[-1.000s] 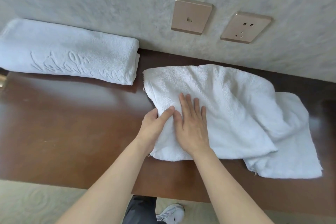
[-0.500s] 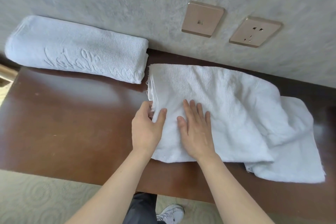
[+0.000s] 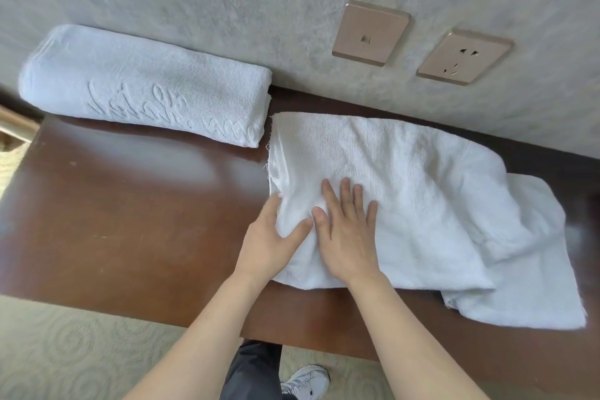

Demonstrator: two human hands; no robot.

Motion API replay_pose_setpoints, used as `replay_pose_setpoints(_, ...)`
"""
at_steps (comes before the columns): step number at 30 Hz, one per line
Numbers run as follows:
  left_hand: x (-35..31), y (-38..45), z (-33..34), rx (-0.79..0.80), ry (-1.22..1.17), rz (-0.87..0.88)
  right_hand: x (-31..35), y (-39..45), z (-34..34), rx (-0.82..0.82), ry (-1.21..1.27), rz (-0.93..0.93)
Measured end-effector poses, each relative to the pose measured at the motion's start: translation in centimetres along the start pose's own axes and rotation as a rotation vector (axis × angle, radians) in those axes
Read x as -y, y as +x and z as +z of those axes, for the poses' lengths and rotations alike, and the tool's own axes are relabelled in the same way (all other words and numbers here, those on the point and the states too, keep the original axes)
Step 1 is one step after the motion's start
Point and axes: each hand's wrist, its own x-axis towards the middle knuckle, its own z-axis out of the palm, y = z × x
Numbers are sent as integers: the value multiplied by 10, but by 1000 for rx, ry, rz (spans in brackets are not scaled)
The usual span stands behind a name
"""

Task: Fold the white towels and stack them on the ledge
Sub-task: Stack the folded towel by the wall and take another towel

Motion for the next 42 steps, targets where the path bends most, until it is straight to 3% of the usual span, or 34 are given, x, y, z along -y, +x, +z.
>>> replay_pose_setpoints(3,1,-5,1,44,246,202,0,2,1,-4,18,10)
replay_pose_setpoints(5,0,-9,4,32,316,239,-1,3,2,-6,31,18)
replay_pose_setpoints(10,9,-14,-2,129,176,-131,-2,5,6,-9,18,30)
replay_pose_setpoints(15,31,-28,-13,171,3,-90,1,5,13,-15,-76,35)
replay_pose_setpoints(17,38,-33,-16,139,-141,-109,3,4,17,-24,-117,47)
replay_pose_setpoints(20,46,-35,-20,60,-145,-87,8,3,24,-59,-132,43)
replay_pose_setpoints(25,61,-33,-34,-147,109,21,9,-10,40,-147,-214,-36)
replay_pose_setpoints(29,73,-39,-46,-170,327,104,9,-25,52,-197,-213,-61)
replay_pose_setpoints(33,87,-45,-62,-218,427,68,25,-39,64,-204,-184,-62)
replay_pose_setpoints(38,93,-50,-77,-241,358,10,37,-51,66,-181,-149,-68)
replay_pose_setpoints(42,84,-42,-78,-309,353,-26,25,-28,42,-270,-144,-46)
